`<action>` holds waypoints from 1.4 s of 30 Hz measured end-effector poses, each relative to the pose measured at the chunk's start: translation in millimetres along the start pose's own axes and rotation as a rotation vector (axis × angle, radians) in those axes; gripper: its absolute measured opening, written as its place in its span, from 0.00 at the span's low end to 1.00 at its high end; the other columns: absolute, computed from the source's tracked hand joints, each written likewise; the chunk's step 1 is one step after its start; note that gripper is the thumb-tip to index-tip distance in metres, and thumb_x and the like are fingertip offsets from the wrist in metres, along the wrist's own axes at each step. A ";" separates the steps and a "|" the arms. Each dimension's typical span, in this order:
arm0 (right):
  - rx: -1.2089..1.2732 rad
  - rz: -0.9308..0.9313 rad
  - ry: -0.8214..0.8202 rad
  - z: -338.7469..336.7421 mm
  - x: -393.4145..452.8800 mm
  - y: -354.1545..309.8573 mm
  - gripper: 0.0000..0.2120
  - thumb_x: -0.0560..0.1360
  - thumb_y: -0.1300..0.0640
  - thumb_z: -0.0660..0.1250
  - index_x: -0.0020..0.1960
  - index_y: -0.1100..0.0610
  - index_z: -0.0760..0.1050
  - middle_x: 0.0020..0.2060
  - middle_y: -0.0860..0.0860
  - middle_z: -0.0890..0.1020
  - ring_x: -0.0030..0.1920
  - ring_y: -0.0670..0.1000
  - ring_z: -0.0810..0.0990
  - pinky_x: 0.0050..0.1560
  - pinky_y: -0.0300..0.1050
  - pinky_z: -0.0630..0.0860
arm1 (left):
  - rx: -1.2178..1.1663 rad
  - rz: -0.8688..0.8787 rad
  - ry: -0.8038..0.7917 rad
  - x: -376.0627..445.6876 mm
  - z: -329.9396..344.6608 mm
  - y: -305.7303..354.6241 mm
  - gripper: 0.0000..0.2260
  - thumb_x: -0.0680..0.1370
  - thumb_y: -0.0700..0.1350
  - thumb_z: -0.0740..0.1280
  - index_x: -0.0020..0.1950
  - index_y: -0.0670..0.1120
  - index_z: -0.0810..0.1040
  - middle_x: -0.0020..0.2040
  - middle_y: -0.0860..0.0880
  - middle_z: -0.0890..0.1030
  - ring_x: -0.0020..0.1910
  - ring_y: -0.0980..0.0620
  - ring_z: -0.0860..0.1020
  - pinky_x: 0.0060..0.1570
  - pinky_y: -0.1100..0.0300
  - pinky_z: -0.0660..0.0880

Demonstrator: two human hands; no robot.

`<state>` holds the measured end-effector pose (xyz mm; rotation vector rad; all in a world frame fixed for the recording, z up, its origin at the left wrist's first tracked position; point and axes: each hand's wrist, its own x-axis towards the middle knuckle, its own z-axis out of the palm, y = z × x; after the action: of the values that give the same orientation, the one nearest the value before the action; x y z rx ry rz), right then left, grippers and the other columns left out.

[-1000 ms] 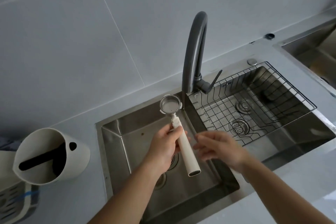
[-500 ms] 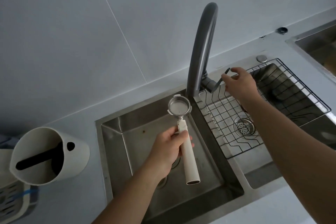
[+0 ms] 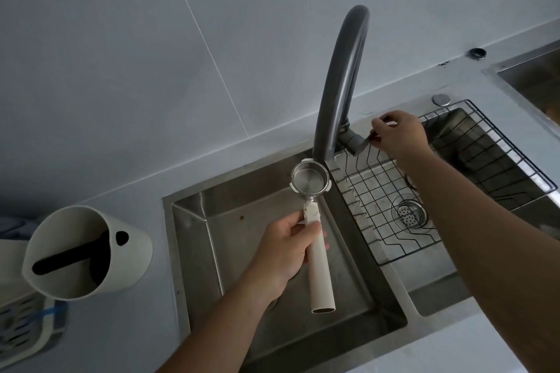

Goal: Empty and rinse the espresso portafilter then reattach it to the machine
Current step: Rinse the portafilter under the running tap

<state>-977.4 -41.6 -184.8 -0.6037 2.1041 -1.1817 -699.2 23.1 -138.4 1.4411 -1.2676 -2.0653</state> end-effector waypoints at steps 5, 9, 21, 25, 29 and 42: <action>-0.014 -0.020 -0.002 -0.6 -2.4 1.6 0.07 0.77 0.57 0.69 0.51 0.60 0.79 0.46 0.59 0.85 0.44 0.54 0.86 0.47 0.52 0.84 | -0.008 -0.005 -0.009 -2.9 0.6 1.3 0.05 0.79 0.40 0.65 0.50 0.48 0.79 0.45 0.42 0.82 0.41 0.48 0.83 0.34 0.63 0.78; -0.010 -0.040 0.013 -1.1 -6.0 5.0 0.08 0.78 0.57 0.68 0.53 0.61 0.79 0.43 0.56 0.83 0.40 0.48 0.83 0.42 0.45 0.83 | -0.004 -0.013 -0.010 -3.9 -0.7 -0.4 0.05 0.79 0.40 0.65 0.51 0.46 0.79 0.45 0.42 0.82 0.43 0.47 0.83 0.37 0.62 0.80; 0.006 -0.055 0.011 -2.6 -5.2 14.0 0.09 0.77 0.55 0.69 0.54 0.59 0.78 0.48 0.57 0.84 0.46 0.52 0.85 0.50 0.54 0.84 | -0.026 -0.047 -0.018 -2.7 -5.2 -1.8 0.05 0.79 0.40 0.65 0.51 0.48 0.80 0.47 0.42 0.83 0.41 0.49 0.84 0.43 0.57 0.81; 0.003 -0.038 0.003 -2.5 -4.4 16.1 0.10 0.77 0.53 0.69 0.55 0.57 0.78 0.49 0.56 0.84 0.48 0.53 0.85 0.51 0.55 0.84 | -0.016 -0.048 -0.031 -2.4 -6.3 -0.4 0.05 0.79 0.40 0.65 0.52 0.47 0.80 0.47 0.42 0.83 0.42 0.49 0.84 0.43 0.57 0.81; 0.044 -0.027 -0.004 -2.8 -5.2 16.2 0.09 0.77 0.54 0.70 0.55 0.57 0.78 0.50 0.56 0.84 0.49 0.54 0.85 0.51 0.55 0.84 | -0.038 -0.069 -0.047 0.5 -7.2 -0.7 0.05 0.79 0.40 0.66 0.53 0.47 0.80 0.47 0.42 0.83 0.43 0.47 0.84 0.50 0.49 0.81; 0.040 -0.025 0.034 -0.1 -11.4 13.1 0.09 0.78 0.54 0.69 0.56 0.56 0.77 0.48 0.55 0.82 0.46 0.50 0.84 0.50 0.52 0.84 | -0.059 -0.159 -0.129 7.6 -12.9 9.0 0.06 0.78 0.41 0.67 0.53 0.43 0.82 0.41 0.43 0.83 0.36 0.49 0.80 0.37 0.55 0.78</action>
<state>-970.7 -27.6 -192.6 -0.5966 2.1018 -1.2536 -693.3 6.7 -136.9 1.4456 -1.1611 -2.3128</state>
